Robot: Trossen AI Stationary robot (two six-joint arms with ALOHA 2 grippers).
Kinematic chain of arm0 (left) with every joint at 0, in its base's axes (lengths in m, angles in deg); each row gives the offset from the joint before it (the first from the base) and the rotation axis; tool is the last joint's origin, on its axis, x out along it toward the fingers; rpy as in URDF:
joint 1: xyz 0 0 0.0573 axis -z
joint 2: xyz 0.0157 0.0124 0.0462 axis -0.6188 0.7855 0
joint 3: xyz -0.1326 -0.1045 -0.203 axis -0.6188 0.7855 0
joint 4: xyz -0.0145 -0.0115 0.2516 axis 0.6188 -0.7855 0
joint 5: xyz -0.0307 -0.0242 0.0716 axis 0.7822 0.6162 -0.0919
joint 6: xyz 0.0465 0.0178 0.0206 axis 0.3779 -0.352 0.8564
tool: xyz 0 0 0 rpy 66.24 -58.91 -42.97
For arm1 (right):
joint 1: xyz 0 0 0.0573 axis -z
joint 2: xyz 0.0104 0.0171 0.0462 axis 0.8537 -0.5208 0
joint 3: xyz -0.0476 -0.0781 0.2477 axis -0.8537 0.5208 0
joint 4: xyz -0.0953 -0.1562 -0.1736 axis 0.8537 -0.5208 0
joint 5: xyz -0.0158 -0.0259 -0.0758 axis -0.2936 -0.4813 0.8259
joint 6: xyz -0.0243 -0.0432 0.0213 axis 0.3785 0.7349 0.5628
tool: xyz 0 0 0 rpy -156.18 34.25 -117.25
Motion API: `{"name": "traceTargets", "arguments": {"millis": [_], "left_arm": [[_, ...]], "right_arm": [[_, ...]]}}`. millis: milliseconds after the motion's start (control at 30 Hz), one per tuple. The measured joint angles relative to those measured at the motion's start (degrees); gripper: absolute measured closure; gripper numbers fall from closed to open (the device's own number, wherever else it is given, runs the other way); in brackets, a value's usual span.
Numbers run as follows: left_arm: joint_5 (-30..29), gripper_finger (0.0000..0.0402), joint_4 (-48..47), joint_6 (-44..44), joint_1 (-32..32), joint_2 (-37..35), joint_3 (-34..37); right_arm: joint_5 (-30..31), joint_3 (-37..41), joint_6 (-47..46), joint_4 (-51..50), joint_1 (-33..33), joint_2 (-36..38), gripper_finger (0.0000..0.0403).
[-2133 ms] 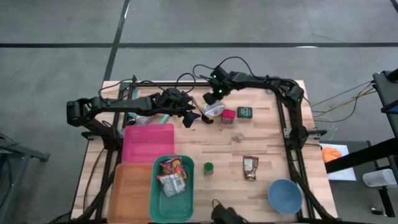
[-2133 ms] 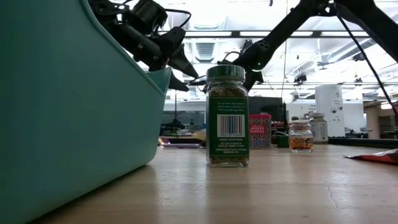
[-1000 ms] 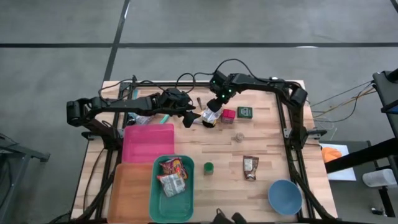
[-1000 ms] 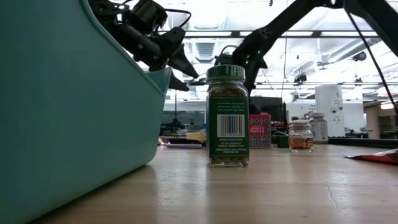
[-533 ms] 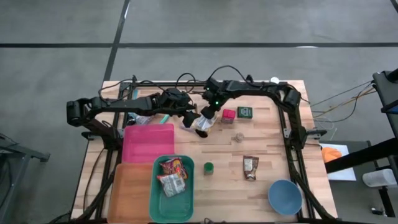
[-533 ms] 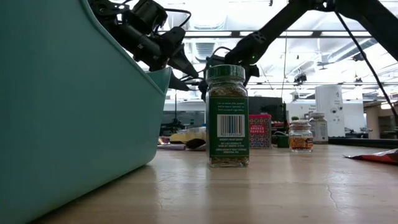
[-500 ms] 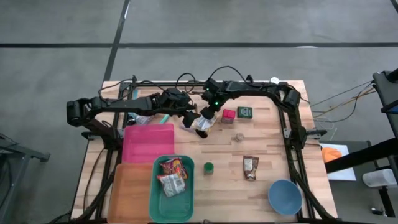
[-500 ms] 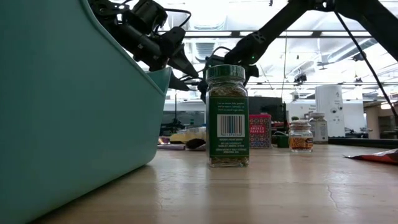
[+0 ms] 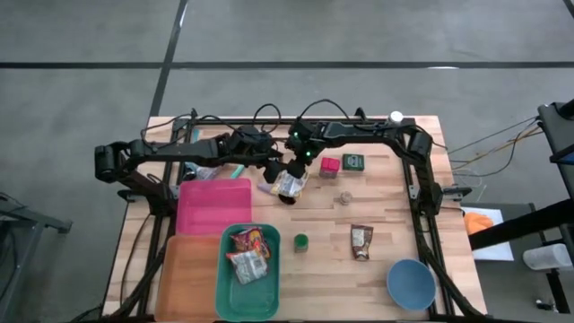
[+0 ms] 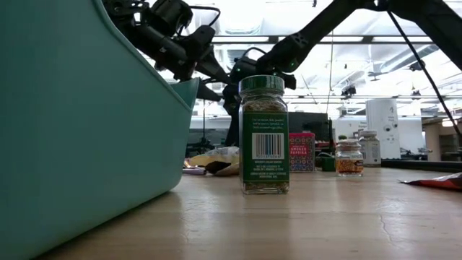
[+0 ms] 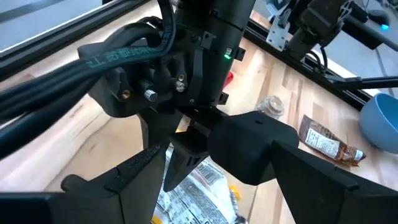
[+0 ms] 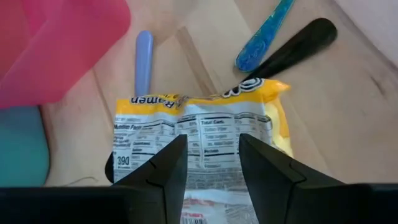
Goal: Pick & Place Food Item
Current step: Move the yellow noodle pack on the table, then put the yellow noodle pack into the green bin
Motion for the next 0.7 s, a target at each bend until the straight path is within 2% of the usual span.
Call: {"name": "traceTargets", "arguments": {"millis": [367,700], "left_arm": [[-0.39,0.0113,-0.39,-0.02,-0.03,0.31,0.13],[-0.2,0.0113,0.26,2.4,0.24,-1.11,0.07]], "right_arm": [[-1.34,-0.06,3.76,0.41,4.67,7.16,0.0261],[-0.8,2.44,10.48,1.76,3.15,23.44,0.0261]]}}
